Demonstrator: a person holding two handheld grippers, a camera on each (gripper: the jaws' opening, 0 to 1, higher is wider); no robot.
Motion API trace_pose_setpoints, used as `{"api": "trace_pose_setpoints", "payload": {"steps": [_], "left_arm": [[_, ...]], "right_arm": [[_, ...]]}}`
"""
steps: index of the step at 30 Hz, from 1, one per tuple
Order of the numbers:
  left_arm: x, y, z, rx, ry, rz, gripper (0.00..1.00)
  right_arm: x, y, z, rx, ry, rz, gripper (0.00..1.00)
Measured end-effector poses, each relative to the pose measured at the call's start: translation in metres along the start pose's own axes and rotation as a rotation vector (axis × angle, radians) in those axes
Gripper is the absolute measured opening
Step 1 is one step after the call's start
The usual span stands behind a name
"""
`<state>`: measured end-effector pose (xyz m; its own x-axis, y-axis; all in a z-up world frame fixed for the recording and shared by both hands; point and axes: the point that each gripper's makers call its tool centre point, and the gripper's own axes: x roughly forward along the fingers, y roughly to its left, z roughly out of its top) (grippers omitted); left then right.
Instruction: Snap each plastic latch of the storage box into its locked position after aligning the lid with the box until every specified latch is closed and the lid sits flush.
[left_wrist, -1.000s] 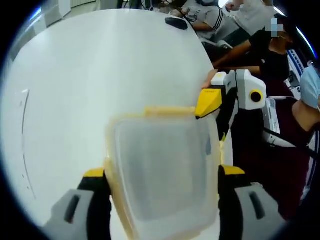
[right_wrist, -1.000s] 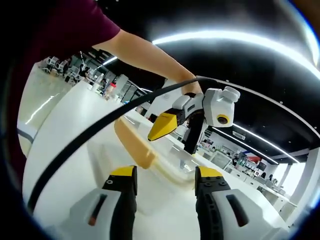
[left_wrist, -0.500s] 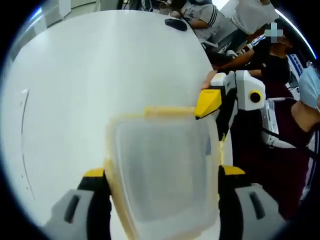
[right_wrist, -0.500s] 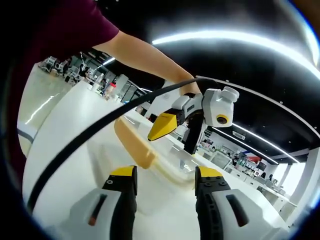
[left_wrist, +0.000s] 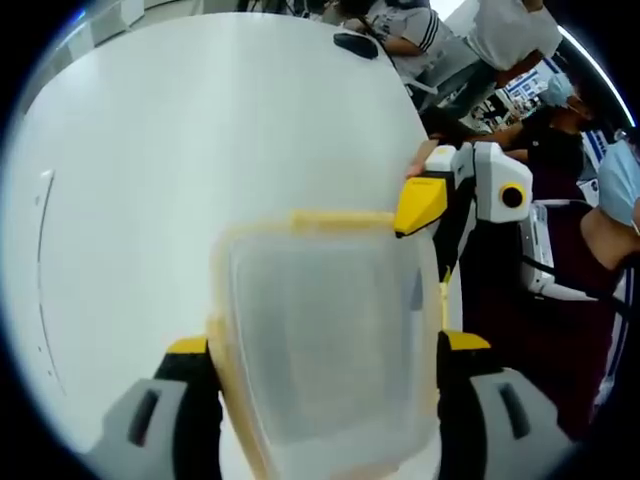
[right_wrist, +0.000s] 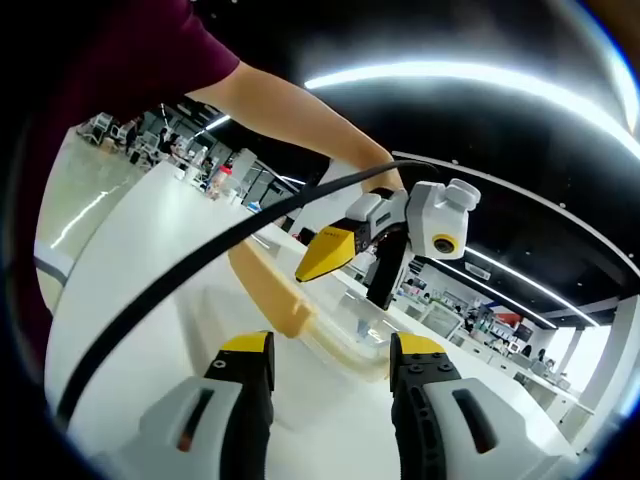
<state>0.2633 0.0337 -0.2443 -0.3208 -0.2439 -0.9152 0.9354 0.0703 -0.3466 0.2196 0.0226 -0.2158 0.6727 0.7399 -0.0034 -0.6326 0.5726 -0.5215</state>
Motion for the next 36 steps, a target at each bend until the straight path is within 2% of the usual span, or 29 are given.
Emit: {"api": "trace_pose_setpoints", "payload": {"steps": [4,17,29,36], "left_arm": [[0.0003,-0.0003,-0.0005,-0.001,0.007,-0.001,0.89],[-0.0038,0.0040,0.0020,0.012,-0.031,-0.004,0.89],[-0.0040,0.0062,0.0021,0.005,0.010,-0.012,0.89],[-0.0027,0.0027,0.0018,0.017,-0.002,-0.011,0.89]], "right_arm": [[-0.0040,-0.0033,-0.0015,0.001,-0.002,-0.003,0.45],[-0.0010,0.0004,0.0014,-0.002,-0.015,0.012,0.45],[-0.0008,0.0011,0.0018,-0.003,-0.021,0.018,0.45],[-0.0014,0.0016,0.0021,-0.004,-0.023,0.020,0.45]]}}
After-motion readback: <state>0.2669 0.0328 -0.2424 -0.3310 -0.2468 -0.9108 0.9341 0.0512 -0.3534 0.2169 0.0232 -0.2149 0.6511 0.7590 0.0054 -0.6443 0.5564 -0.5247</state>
